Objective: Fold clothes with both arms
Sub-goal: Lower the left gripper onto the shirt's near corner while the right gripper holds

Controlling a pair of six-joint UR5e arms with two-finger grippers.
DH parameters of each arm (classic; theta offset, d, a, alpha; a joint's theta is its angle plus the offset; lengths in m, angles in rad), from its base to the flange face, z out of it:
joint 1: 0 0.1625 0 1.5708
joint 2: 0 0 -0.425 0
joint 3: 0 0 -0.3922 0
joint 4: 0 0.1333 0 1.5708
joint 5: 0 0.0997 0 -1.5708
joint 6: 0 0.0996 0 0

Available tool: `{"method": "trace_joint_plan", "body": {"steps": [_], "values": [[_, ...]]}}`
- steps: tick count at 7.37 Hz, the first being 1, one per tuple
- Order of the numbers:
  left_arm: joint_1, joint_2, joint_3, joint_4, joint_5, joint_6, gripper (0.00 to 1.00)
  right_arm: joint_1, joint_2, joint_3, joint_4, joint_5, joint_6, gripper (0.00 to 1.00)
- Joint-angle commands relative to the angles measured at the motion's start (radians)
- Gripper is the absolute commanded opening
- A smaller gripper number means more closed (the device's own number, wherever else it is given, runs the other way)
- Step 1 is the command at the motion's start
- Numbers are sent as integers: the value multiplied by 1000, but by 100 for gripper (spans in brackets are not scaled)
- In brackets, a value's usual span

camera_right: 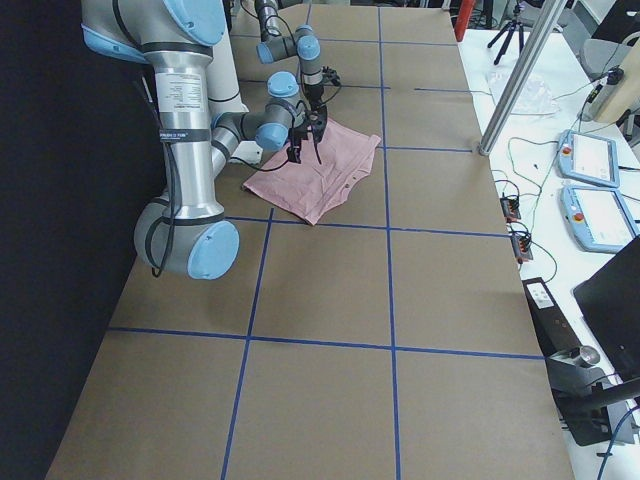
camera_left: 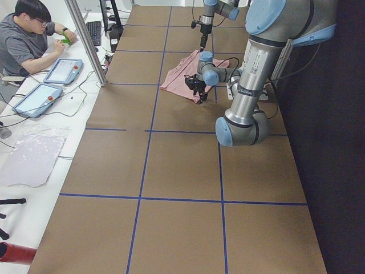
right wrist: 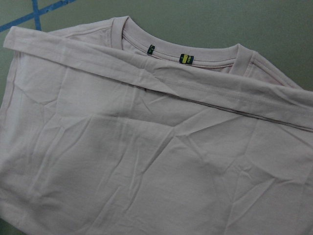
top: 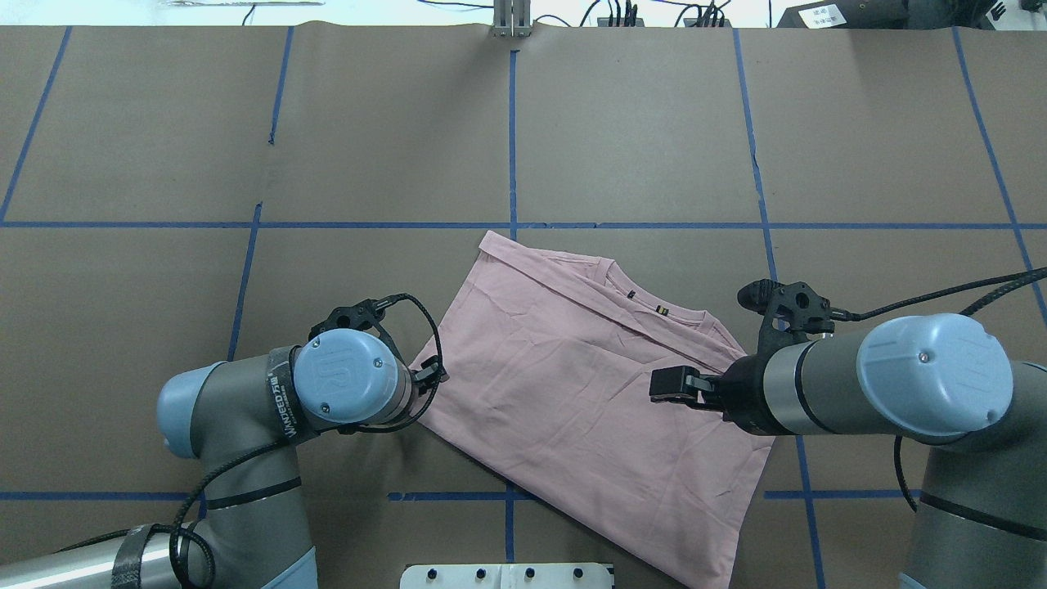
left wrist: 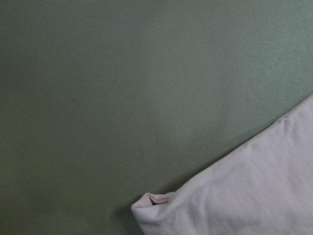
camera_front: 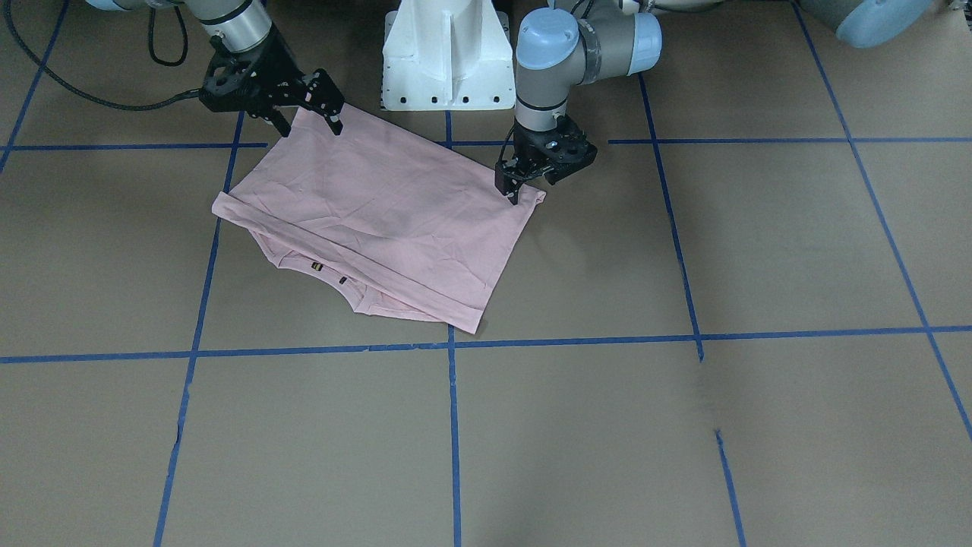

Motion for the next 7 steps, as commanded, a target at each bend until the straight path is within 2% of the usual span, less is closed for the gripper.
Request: {"method": "trace_joint_plan", "body": {"steps": [1,3,4,7], "values": [[0,5,0,0,3,-1,55,0,2,-2,0,1,0,100],[2,3,0,-2,5,10,5,0,2,-2,0,1,0,100],[-3,3,0,-3,5,16,0,0,2,-2,0,1,0,100],[-75,3,-1,-3,5,69,0,0,4,-6,0,1,0,100]]}}
